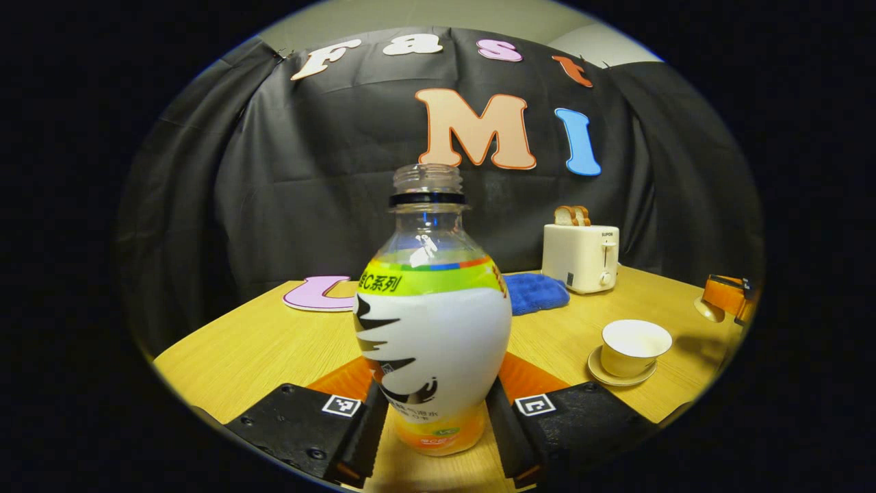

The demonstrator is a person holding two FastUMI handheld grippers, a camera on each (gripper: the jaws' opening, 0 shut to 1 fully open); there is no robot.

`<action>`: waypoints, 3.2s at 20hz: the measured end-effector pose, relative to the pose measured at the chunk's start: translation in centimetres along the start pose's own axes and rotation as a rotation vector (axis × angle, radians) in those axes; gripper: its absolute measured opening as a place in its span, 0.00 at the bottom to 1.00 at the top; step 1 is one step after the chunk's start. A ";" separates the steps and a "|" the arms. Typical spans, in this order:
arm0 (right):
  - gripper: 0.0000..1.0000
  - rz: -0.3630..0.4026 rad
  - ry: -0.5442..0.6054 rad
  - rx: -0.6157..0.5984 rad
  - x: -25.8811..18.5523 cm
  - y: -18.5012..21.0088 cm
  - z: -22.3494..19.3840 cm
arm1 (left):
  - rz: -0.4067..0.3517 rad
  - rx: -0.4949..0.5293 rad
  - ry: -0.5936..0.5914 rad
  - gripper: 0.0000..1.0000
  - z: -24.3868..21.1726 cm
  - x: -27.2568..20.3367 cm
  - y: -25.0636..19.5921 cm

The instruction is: Open the teacup lid with one hand, grasp the water bottle and pour water into the teacup with the other hand; after pouring, place the water bottle on the coaster and then close the teacup lid.

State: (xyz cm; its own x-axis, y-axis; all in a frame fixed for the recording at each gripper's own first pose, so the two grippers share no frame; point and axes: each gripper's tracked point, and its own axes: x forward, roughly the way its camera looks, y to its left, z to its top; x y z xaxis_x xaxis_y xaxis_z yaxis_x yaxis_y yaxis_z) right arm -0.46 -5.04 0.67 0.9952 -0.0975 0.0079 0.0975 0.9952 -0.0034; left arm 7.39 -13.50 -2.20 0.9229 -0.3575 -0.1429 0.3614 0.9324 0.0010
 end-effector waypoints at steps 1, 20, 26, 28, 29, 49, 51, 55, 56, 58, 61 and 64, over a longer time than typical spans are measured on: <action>0.33 0.000 0.001 -0.001 0.1 0.0 -0.1 | -0.001 0.001 0.003 0.66 0.0 0.1 -0.2; 0.30 -0.088 -0.003 -0.002 0.3 -3.1 0.0 | 0.055 1.200 0.031 0.57 3.8 1.2 -4.6; 0.31 -0.091 -0.003 -0.003 0.2 -3.1 0.0 | 0.054 1.407 0.064 0.57 3.3 2.3 -4.6; 0.33 -0.095 -0.002 -0.003 0.3 -3.2 0.0 | 0.061 1.480 0.073 0.58 3.5 2.6 -4.2; 0.32 -0.096 -0.003 -0.003 0.2 -3.2 0.0 | 0.059 1.505 0.082 0.58 3.3 2.3 -4.0; 0.33 -0.106 -0.001 -0.003 0.2 -3.4 0.1 | 0.008 1.851 0.163 0.57 3.6 2.3 -4.1; 0.31 -0.105 -0.001 -0.003 0.2 -3.4 0.1 | 0.005 1.885 0.172 0.58 3.7 2.3 -4.1; 0.31 -0.106 0.000 -0.003 0.3 -3.4 0.0 | 0.006 1.941 0.172 0.58 4.1 2.1 -4.3; 0.31 -0.106 0.000 -0.003 0.3 -3.4 0.0 | 0.009 1.959 0.170 0.57 4.4 2.0 -4.4; 0.31 -0.105 0.001 -0.003 0.2 -3.4 0.1 | 0.012 2.002 0.165 0.57 5.4 2.0 -4.8; 0.31 -0.103 0.001 -0.003 0.3 -3.4 0.1 | 0.020 2.047 0.163 0.57 6.6 2.5 -5.1; 0.31 -0.103 0.001 -0.003 0.3 -3.5 0.2 | 0.026 2.092 0.164 0.58 7.7 2.5 -5.2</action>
State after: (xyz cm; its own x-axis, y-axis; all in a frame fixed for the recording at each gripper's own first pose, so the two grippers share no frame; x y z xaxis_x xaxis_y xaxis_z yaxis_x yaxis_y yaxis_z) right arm -0.49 -8.58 0.84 0.9799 -0.1993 0.0069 0.1993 0.9799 -0.0059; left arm 8.81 -19.66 5.09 0.9538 -0.2327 -0.1899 0.0340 -0.5444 0.8382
